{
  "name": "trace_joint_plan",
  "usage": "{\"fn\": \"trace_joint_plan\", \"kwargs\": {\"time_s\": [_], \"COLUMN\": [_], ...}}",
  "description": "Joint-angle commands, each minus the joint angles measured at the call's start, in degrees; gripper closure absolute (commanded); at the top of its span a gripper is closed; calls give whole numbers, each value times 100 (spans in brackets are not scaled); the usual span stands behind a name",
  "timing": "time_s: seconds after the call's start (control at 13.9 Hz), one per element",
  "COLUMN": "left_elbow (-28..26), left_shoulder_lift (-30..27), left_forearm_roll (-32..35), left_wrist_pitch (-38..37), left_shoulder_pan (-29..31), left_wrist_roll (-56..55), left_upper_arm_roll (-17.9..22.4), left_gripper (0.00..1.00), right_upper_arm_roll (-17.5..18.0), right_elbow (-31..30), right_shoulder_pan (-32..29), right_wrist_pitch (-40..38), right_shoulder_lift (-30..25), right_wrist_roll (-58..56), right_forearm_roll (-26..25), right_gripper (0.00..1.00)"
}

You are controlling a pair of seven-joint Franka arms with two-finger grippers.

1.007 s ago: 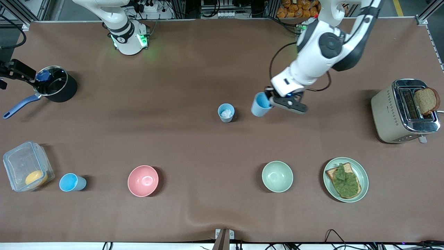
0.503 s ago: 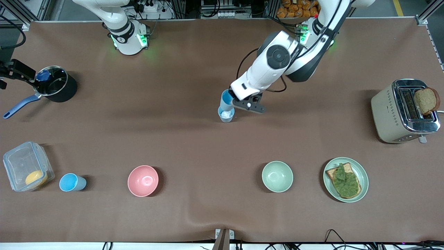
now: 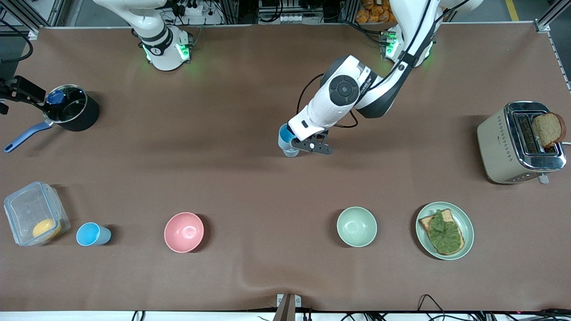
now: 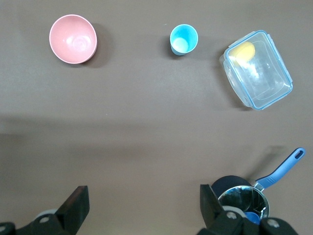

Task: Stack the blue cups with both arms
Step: 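Carry the blue cup over the tissue cup and lower it inside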

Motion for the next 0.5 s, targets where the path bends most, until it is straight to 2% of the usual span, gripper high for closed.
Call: {"fn": "trace_joint_plan", "kwargs": {"time_s": [0.0,0.43], "left_elbow": [97,54], "left_shoulder_lift": [23,119], "left_forearm_roll": [101,109], "left_wrist_pitch": [-75,-67], "left_shoulder_pan": [-52,-78], "left_wrist_roll": [-86,-121], "left_upper_arm_roll": [73,109], "left_gripper": [100,100], "right_upper_arm_roll": [26,26], "right_elbow": [-110,-101], "right_shoulder_pan": [-68,-51], "right_wrist_pitch": [-18,-18], "right_shoulder_lift": [-128,-128], "right_wrist_roll": [-81,-72], "right_forearm_roll": [63,63], "right_gripper": [0,0]}}
